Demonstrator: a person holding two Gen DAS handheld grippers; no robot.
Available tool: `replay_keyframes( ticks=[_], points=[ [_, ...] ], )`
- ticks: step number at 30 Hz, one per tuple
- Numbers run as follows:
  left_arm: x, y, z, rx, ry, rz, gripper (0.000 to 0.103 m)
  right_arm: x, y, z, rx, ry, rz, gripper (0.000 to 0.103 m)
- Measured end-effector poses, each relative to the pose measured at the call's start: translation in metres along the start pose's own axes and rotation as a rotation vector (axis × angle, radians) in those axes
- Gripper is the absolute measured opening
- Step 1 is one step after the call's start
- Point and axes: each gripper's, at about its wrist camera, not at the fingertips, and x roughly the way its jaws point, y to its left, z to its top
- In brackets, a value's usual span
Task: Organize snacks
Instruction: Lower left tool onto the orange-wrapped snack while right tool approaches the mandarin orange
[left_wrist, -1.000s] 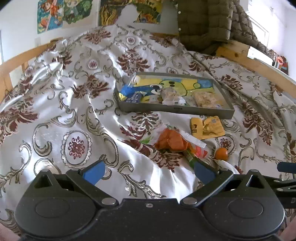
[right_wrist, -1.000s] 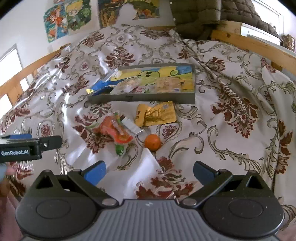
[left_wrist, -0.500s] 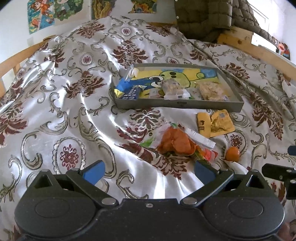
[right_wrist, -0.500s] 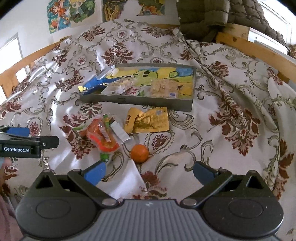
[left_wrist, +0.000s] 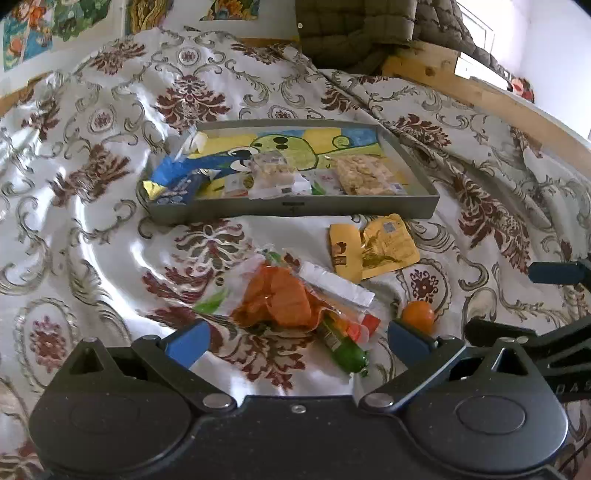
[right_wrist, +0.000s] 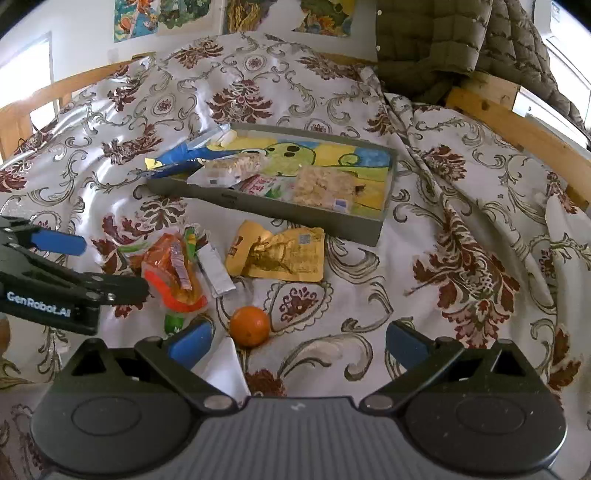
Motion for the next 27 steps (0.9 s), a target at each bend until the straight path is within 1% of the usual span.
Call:
replay_keyframes(
  ticks=[4, 7, 10, 14, 20, 23, 27],
  points=[
    [0.008, 0.007, -0.002, -0.047, 0.002, -0.032, 0.102, 0.008, 0.005, -0.002, -0.037, 0.013, -0.006, 0.103],
    [0.013, 0.016, -0.001, -0.119, -0.003, -0.062, 0.102, 0.014, 0.011, -0.003, -0.062, 0.023, 0.004, 0.103],
    [0.023, 0.025, 0.000, -0.204, 0.012, -0.077, 0.102, 0.019, 0.017, -0.004, -0.095, 0.020, 0.017, 0.103],
    [0.035, 0.032, 0.001, -0.262, 0.035, -0.090, 0.102, 0.025, 0.022, -0.002, -0.114, 0.015, 0.036, 0.103],
    [0.047, 0.036, 0.005, -0.281, 0.036, -0.122, 0.102, 0.034, 0.025, -0.002, -0.119, 0.032, 0.065, 0.099],
    [0.052, 0.036, 0.007, -0.276, 0.037, -0.112, 0.099, 0.039, 0.027, -0.001, -0.109, 0.042, 0.076, 0.097],
    [0.057, 0.040, 0.008, -0.288, 0.041, -0.102, 0.093, 0.045, 0.027, 0.001, -0.096, 0.053, 0.077, 0.089]
  ],
)
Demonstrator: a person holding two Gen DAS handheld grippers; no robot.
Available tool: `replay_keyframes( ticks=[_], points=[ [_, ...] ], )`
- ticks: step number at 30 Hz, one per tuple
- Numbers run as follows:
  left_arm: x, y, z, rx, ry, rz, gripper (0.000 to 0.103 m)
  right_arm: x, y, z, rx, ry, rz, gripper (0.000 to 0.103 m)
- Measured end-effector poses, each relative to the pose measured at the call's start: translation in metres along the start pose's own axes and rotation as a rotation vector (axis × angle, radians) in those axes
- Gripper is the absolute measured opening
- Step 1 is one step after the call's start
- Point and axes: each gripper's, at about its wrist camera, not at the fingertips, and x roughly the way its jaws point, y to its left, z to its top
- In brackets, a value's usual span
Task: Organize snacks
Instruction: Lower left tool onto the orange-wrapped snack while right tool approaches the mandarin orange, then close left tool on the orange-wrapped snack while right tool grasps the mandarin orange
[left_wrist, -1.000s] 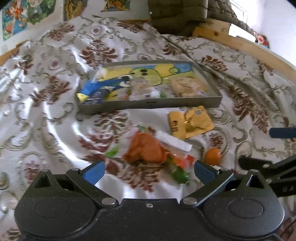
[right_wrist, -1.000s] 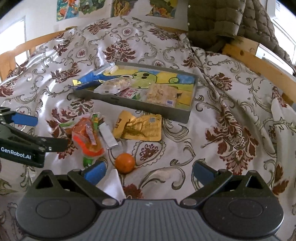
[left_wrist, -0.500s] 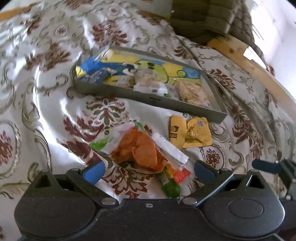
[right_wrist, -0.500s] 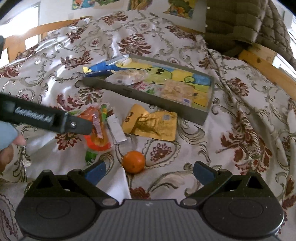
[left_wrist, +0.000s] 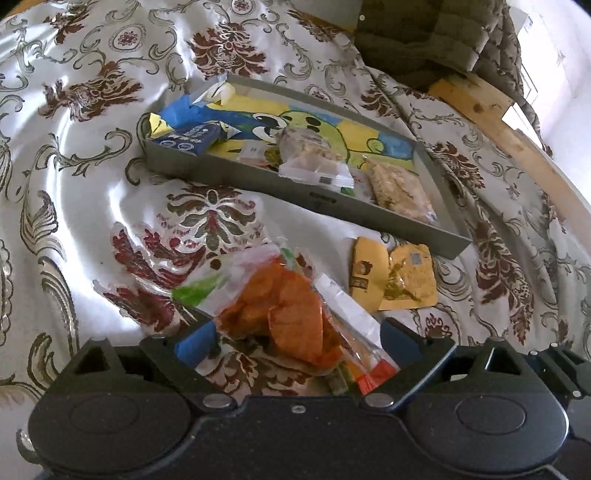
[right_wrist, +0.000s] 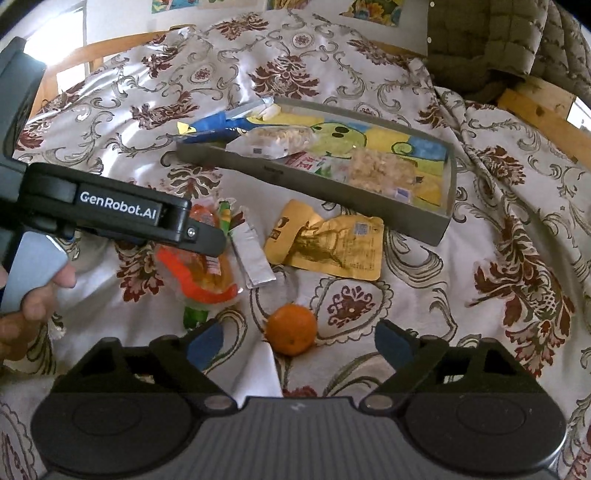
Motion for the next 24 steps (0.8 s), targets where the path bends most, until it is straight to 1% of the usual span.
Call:
replay_keyframes(
  ticks=[1, 3, 5, 6, 9, 11, 13, 14, 15, 16, 17, 19, 24],
  points=[
    [0.000, 0.000, 0.001, 0.001, 0.001, 0.005, 0.091, 0.001, -0.001, 0.000, 0.005, 0.003, 0.002, 0.087],
    [0.001, 0.001, 0.000, 0.006, 0.007, 0.023, 0.084, 0.003, -0.002, 0.000, 0.017, 0.008, 0.007, 0.085],
    [0.003, 0.000, 0.000, 0.023, 0.015, 0.045, 0.081, 0.004, -0.003, 0.000, 0.023, 0.014, 0.008, 0.083],
    [0.003, 0.000, -0.001, 0.028, 0.013, 0.045, 0.080, 0.004, -0.003, -0.001, 0.024, 0.016, 0.011, 0.081],
    [0.002, 0.001, -0.001, 0.031, 0.012, 0.047, 0.077, 0.007, -0.001, -0.001, 0.019, 0.028, 0.016, 0.066],
    [0.001, 0.002, -0.001, 0.022, 0.010, 0.042, 0.075, 0.009, 0.000, -0.002, 0.013, 0.034, 0.013, 0.063],
    [0.000, 0.004, -0.001, 0.010, 0.009, 0.037, 0.073, 0.010, 0.002, -0.002, 0.011, 0.038, 0.016, 0.057],
    [0.000, 0.004, -0.001, 0.006, 0.008, 0.034, 0.072, 0.011, 0.002, -0.002, 0.011, 0.039, 0.016, 0.056],
    [-0.001, 0.004, -0.001, 0.003, 0.008, 0.032, 0.068, 0.011, 0.002, -0.002, 0.011, 0.038, 0.017, 0.054],
    [-0.001, 0.004, -0.001, -0.002, 0.007, 0.028, 0.061, 0.011, 0.002, -0.002, 0.013, 0.037, 0.018, 0.053],
    [-0.001, 0.005, -0.001, -0.007, 0.010, 0.003, 0.047, 0.011, 0.001, -0.002, 0.017, 0.037, 0.020, 0.052],
    [-0.001, 0.007, 0.000, -0.029, 0.017, -0.007, 0.047, 0.013, 0.000, -0.002, 0.027, 0.041, 0.025, 0.049],
    [0.001, 0.011, 0.001, -0.070, 0.024, -0.024, 0.046, 0.017, -0.002, -0.001, 0.040, 0.048, 0.026, 0.048]
  ],
)
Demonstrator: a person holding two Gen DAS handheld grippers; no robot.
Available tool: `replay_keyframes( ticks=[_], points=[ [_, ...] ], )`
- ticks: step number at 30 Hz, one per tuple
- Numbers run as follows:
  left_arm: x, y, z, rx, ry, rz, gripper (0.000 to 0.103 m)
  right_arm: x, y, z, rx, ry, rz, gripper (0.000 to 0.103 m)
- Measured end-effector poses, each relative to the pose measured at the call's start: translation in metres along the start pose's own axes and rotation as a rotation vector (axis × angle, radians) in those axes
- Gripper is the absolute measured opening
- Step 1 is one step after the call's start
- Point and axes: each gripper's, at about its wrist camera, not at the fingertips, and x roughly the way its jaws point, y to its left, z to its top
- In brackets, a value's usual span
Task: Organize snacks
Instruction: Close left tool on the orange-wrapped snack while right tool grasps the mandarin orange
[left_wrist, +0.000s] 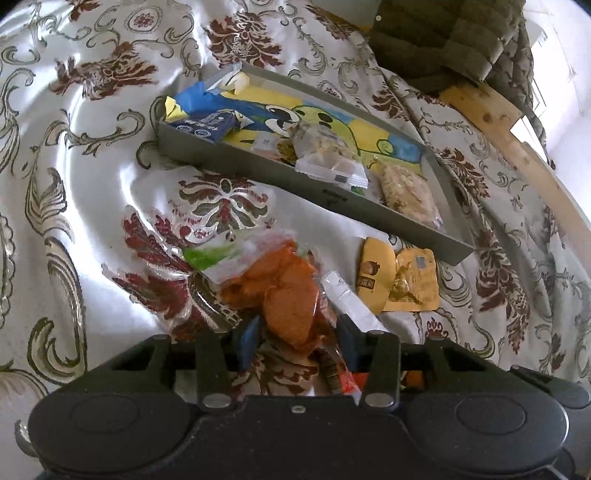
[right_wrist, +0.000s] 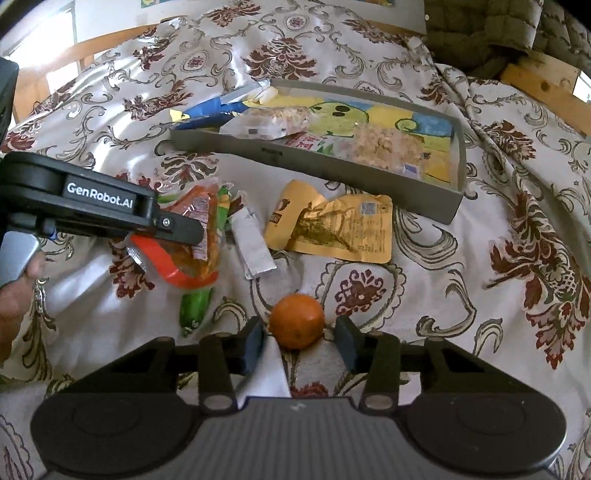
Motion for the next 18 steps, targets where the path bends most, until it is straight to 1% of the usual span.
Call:
replay_keyframes(
  ticks=[4, 5, 6, 7, 14, 18],
  points=[
    [-0.002, 0.000, 0.000, 0.002, -0.007, 0.000, 0.044, 0.003, 0.001, 0.000, -0.002, 0.002, -0.003, 0.047],
    [-0.002, -0.001, -0.001, 0.001, -0.011, 0.000, 0.043, 0.003, 0.001, 0.000, 0.000, 0.001, -0.002, 0.045],
    [-0.003, -0.001, -0.001, -0.001, -0.013, 0.001, 0.042, 0.003, 0.001, 0.000, 0.001, -0.001, -0.002, 0.040],
    [-0.004, -0.002, -0.001, 0.000, -0.014, 0.002, 0.042, 0.002, 0.001, 0.000, 0.001, -0.004, 0.000, 0.038],
    [-0.009, -0.008, -0.003, 0.035, -0.010, 0.009, 0.040, 0.001, 0.003, 0.000, -0.005, -0.015, -0.002, 0.037],
    [-0.011, -0.007, -0.001, 0.015, -0.002, -0.002, 0.038, 0.000, 0.003, 0.000, -0.002, -0.024, 0.000, 0.037]
  ],
)
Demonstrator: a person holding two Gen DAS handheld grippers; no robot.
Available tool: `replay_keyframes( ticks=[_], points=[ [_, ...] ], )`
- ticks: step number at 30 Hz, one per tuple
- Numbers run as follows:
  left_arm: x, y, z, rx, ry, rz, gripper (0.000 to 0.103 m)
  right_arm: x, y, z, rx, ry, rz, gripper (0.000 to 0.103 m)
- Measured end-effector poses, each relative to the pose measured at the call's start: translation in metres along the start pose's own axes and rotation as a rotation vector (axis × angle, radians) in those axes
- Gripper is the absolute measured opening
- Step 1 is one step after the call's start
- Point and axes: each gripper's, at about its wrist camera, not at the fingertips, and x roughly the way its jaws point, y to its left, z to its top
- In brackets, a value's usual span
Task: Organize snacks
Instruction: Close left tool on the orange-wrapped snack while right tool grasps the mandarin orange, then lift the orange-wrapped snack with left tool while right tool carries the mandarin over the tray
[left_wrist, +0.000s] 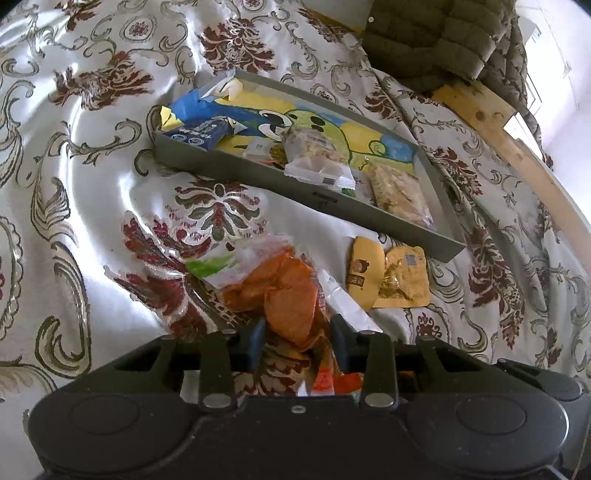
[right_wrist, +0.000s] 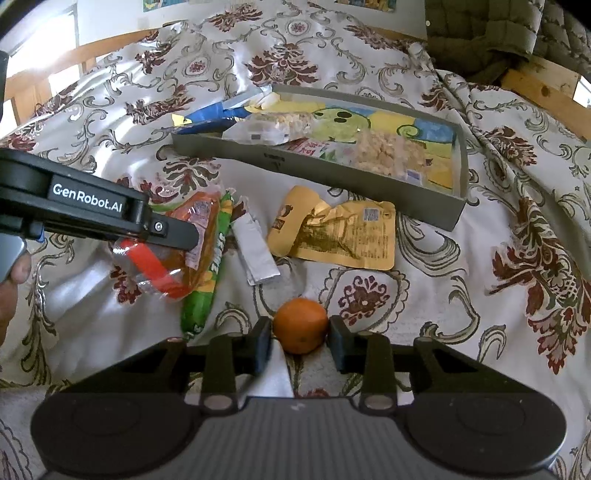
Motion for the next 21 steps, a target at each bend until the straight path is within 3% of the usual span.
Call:
replay_keyframes(
  ticks=[8, 21],
  points=[
    [-0.013, 0.001, -0.002, -0.058, -0.013, -0.029, 0.038, -0.006, 0.003, 0.000, -0.009, -0.032, 0.007, 0.037],
    [-0.034, -0.002, -0.006, -0.066, -0.080, -0.066, 0.038, -0.017, 0.002, 0.002, 0.002, -0.089, 0.014, 0.037]
  ],
)
